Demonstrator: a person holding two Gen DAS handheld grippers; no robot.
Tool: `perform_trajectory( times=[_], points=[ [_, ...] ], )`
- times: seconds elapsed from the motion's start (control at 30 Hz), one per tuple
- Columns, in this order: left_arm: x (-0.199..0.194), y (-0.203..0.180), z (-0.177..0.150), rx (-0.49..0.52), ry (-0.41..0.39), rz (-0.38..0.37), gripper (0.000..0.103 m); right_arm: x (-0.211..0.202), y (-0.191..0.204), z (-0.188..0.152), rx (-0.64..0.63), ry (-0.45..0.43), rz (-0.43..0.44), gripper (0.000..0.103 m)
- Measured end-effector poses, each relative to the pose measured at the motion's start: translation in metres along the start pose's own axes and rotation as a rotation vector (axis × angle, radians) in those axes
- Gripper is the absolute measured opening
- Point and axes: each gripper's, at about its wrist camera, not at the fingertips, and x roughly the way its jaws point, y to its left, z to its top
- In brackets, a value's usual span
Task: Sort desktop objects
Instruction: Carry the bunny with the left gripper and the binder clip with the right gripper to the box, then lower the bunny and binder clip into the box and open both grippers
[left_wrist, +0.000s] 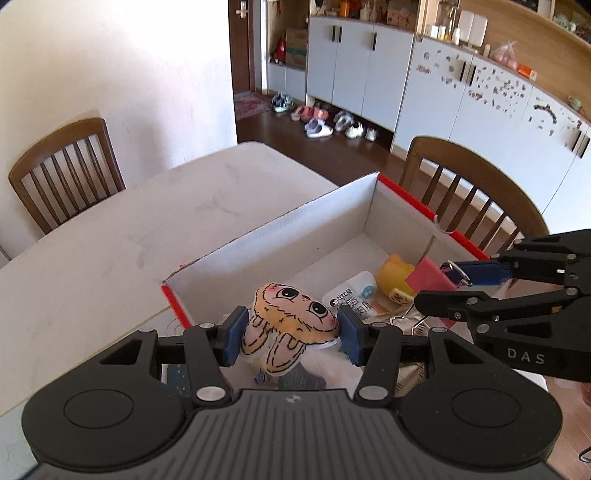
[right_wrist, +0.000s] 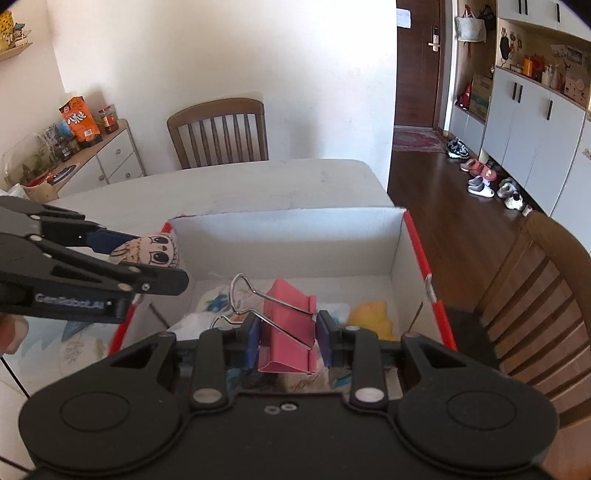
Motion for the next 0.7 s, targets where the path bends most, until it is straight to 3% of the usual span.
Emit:
perform_trajectory(
  times=[0.37,0.7],
  points=[
    [0.058,0.003,0.016,-0.009,0.086,0.002,0.052,0.05,-0.018,0.01,-0.008,0.07,-0.007,0.031],
    [0.091,0.007,0.011,-0.006,0.162,0.004,0.052,0.086,-0.021,0.004,-0.066,0.144,-0.006,0.031]
  ],
)
